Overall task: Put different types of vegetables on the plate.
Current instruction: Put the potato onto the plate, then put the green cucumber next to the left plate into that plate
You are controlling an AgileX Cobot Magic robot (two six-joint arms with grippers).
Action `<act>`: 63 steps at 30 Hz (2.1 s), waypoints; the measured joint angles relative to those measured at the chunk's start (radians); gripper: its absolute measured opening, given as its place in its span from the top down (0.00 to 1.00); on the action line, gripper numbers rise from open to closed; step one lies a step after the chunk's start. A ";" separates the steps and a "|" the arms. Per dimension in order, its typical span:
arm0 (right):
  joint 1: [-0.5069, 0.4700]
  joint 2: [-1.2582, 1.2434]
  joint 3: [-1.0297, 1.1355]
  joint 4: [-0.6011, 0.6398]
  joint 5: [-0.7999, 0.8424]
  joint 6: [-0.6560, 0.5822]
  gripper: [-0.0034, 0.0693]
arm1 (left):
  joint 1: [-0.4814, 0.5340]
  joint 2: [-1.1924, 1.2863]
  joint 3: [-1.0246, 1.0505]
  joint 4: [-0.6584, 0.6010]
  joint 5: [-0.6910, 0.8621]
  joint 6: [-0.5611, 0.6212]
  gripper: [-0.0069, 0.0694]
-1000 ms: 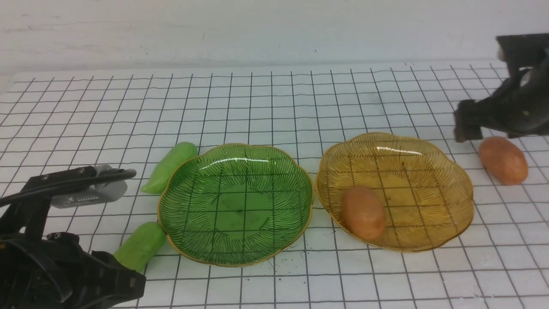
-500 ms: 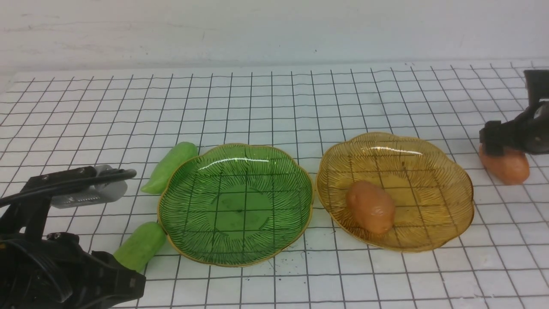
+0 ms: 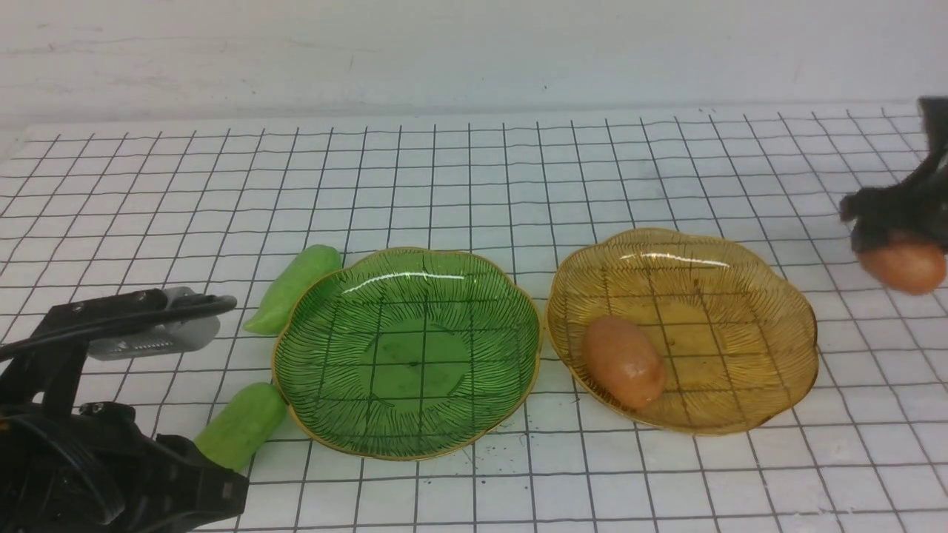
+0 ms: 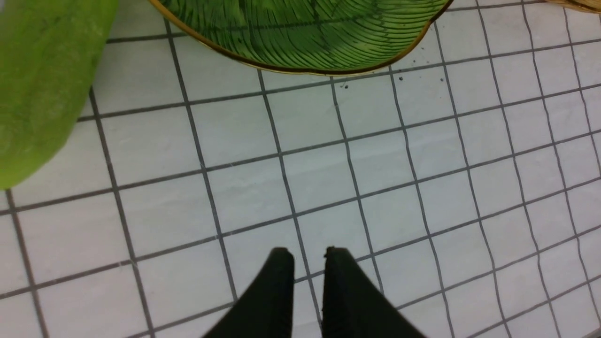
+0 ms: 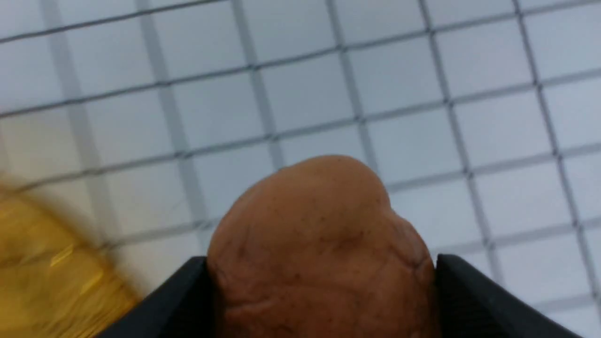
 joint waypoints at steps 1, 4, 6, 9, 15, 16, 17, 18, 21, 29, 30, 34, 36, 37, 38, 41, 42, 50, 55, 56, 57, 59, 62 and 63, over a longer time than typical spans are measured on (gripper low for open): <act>0.000 -0.022 -0.013 0.064 0.063 -0.030 0.22 | 0.000 0.000 0.000 0.006 0.000 0.000 0.80; 0.006 -0.051 -0.023 0.227 0.181 -0.139 0.22 | 0.000 0.000 0.000 0.021 0.000 0.000 0.80; 0.025 -0.050 -0.023 0.297 0.227 -0.204 0.22 | 0.000 0.000 0.000 0.028 0.000 0.000 0.80; 0.066 -0.032 -0.023 0.364 0.274 -0.268 0.22 | 0.000 0.000 0.000 0.042 0.000 -0.001 0.80; 0.241 0.045 -0.023 0.309 0.292 -0.289 0.22 | 0.000 0.000 0.000 0.126 -0.004 -0.059 0.75; 0.260 0.052 -0.023 0.290 0.292 -0.274 0.22 | 0.000 0.000 -0.001 0.145 -0.004 -0.074 0.73; 0.277 0.058 -0.023 0.271 0.292 -0.261 0.22 | 0.000 0.000 -0.005 0.161 -0.004 -0.087 0.71; 0.300 0.064 -0.025 0.247 0.292 -0.224 0.19 | 0.000 0.000 -0.011 0.196 -0.004 -0.111 0.67; 0.339 0.066 -0.040 0.198 0.294 -0.166 0.09 | 0.000 0.005 -0.054 0.309 -0.002 -0.192 0.53; 0.356 0.008 -0.061 0.132 0.297 -0.094 0.00 | 0.000 0.150 -0.158 0.432 0.002 -0.274 0.25; 0.356 -0.009 -0.059 0.131 0.297 -0.089 0.00 | 0.000 0.189 -0.159 0.432 0.001 -0.273 0.23; 0.356 -0.112 -0.020 0.145 0.297 -0.068 0.01 | 0.000 0.302 -0.160 0.432 -0.028 -0.253 0.21; 0.356 -0.183 0.014 0.148 0.299 -0.067 0.03 | 0.000 0.364 -0.160 0.432 -0.081 -0.223 0.21; 0.356 -0.230 0.034 0.148 0.303 -0.064 0.05 | 0.000 0.404 -0.160 0.432 -0.116 -0.196 0.21; 0.356 -0.243 0.040 0.148 0.303 -0.064 0.05 | 0.000 0.410 -0.160 0.432 -0.121 -0.193 0.21; 0.356 -0.322 0.070 0.148 0.314 -0.064 0.08 | 0.000 0.504 -0.161 0.411 -0.186 -0.139 0.21; 0.356 -0.334 0.071 0.148 0.315 -0.064 0.08 | 0.000 0.517 -0.162 0.409 -0.190 -0.135 0.21; 0.356 -0.349 0.072 0.147 0.315 -0.064 0.13 | 0.000 0.647 -0.165 0.408 -0.222 -0.141 0.39; 0.356 -0.349 0.073 0.139 0.315 -0.064 0.14 | 0.000 0.617 -0.195 0.438 -0.125 -0.207 0.46; 0.356 -0.349 0.074 0.135 0.315 -0.064 0.14 | 0.000 0.601 -0.211 0.453 -0.090 -0.230 0.46; 0.356 -0.349 0.075 0.130 0.315 -0.064 0.14 | 0.000 0.559 -0.252 0.489 -0.008 -0.274 0.46; 0.356 -0.349 0.075 0.128 0.315 -0.064 0.14 | 0.000 0.501 -0.315 0.519 0.086 -0.341 0.46; 0.356 -0.349 0.075 0.128 0.315 -0.064 0.14 | -0.014 0.442 -0.403 0.484 0.135 -0.418 0.46; 0.356 -0.349 0.075 0.128 0.315 -0.064 0.14 | -0.030 0.440 -0.429 0.454 0.135 -0.425 0.46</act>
